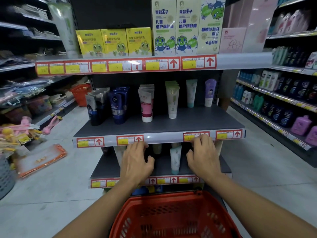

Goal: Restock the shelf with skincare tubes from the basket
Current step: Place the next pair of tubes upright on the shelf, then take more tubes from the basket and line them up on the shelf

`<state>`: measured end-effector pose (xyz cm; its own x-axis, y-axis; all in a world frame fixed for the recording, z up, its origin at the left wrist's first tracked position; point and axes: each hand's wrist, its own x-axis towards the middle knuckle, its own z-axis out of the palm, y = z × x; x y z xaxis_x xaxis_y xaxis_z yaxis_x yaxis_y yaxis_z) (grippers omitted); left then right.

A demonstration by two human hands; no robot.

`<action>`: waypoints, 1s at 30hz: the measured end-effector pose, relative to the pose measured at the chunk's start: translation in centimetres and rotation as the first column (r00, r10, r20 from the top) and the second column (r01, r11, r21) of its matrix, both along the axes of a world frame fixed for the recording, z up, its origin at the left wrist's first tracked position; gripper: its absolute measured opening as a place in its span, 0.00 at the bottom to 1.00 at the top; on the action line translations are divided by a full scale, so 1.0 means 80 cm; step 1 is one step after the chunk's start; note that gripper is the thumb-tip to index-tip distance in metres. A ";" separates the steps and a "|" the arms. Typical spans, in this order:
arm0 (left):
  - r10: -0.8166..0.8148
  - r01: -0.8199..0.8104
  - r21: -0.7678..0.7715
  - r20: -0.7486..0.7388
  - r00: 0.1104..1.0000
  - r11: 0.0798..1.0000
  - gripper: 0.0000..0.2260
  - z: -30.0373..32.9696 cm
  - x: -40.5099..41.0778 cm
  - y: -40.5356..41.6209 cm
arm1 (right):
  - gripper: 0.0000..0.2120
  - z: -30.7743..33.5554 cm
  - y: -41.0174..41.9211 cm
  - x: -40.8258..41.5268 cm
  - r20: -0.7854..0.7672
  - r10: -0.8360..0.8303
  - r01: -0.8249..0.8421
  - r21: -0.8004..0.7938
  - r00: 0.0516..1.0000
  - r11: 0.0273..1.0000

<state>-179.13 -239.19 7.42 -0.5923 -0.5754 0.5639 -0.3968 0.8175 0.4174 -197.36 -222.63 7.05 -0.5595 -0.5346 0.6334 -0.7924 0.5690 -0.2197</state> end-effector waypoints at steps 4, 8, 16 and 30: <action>-0.009 0.007 0.034 0.068 0.998 0.999 0.14 -0.028 0.008 0.011 | 0.14 -0.036 0.015 0.011 0.053 0.004 -0.007 0.057 0.999 0.998; -0.030 0.018 0.078 0.154 0.988 0.997 0.18 -0.059 0.013 0.020 | 0.14 -0.078 0.023 0.019 0.109 -0.009 -0.005 0.127 0.994 0.992; -0.032 -0.033 0.240 0.263 0.964 0.970 0.14 -0.155 0.021 0.034 | 0.11 -0.189 0.040 0.035 0.183 0.001 -0.039 0.209 0.983 0.977; -0.085 -0.271 0.553 0.534 0.841 0.788 0.13 -0.330 0.034 0.021 | 0.20 -0.350 0.058 0.051 0.693 -0.383 -0.188 0.597 0.611 0.780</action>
<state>-176.44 -237.52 -19.01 -0.6059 -0.7469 -0.2739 -0.7510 0.4234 0.5067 -193.28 -218.02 -20.96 -0.7283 -0.5164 -0.4506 -0.4225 0.8560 -0.2980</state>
